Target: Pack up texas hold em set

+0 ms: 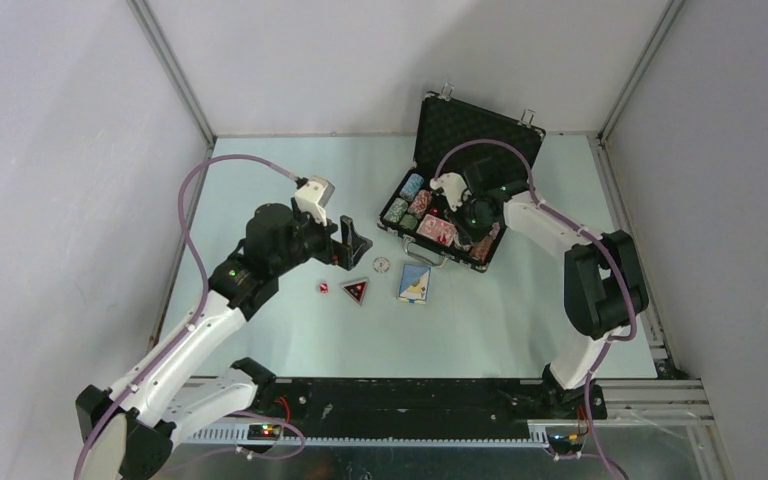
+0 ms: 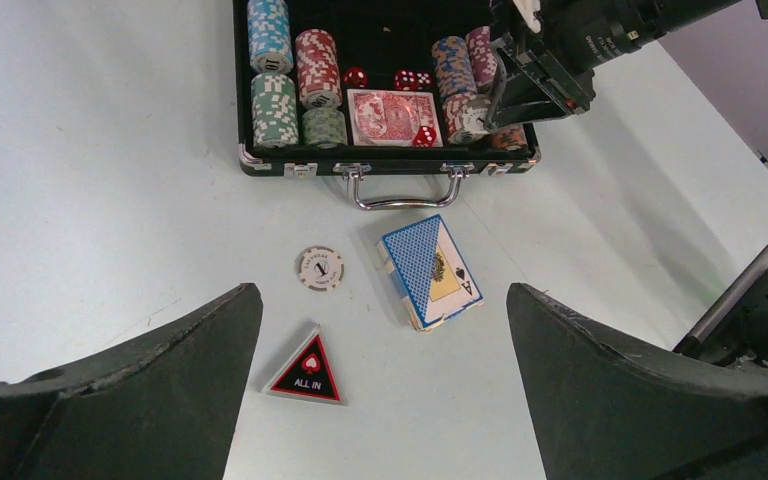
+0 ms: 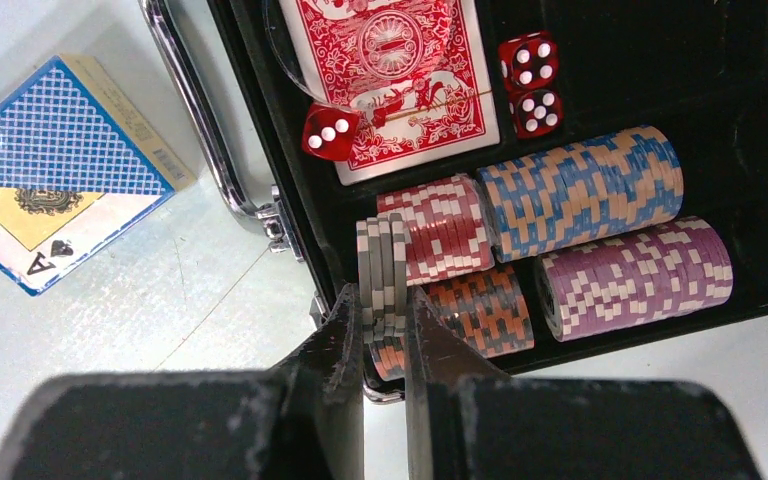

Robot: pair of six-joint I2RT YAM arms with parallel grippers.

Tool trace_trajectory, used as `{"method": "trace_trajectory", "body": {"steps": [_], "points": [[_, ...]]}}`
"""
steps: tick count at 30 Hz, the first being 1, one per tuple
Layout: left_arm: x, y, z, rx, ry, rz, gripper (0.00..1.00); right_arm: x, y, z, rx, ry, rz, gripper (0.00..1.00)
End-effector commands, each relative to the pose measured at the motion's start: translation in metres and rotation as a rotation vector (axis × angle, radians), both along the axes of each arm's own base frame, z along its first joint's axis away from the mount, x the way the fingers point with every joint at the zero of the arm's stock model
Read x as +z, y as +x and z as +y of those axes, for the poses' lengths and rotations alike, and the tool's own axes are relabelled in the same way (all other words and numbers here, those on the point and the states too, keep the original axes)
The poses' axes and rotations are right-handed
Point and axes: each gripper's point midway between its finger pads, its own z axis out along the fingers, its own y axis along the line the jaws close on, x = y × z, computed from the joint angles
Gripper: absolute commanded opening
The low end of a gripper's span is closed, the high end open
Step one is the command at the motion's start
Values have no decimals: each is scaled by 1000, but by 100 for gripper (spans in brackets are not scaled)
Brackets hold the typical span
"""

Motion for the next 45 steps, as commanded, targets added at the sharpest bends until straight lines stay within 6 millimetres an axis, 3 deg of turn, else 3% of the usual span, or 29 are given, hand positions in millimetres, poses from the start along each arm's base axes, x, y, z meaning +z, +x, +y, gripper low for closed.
{"method": "trace_trajectory", "body": {"steps": [1, 6, 9, 13, 19, 25, 40, 45], "points": [[13, 2, 5, 22, -11, -36, 100, 9, 8, -2, -13, -28, -37, 0], [9, 1, 6, 23, -11, -27, 100, 28, -3, 24, 77, 72, -49, 0], [8, 1, 5, 20, -14, -25, 100, 29, -5, 30, 96, 97, -57, 0], [8, 2, 6, 27, -14, -26, 100, 20, -8, 26, 99, 70, -34, 0], [4, 1, 8, 27, -1, -19, 100, 2, -6, 1, 35, -66, -26, 0], [4, 3, 6, 22, -4, -17, 100, -5, -1, -12, -4, -134, -37, 0], [4, 7, 4, 15, 5, -18, 98, -15, -1, -5, 24, -180, -47, 1], [4, 6, 4, 6, 5, -17, 98, -16, -2, -2, 31, -182, -44, 14]]}}
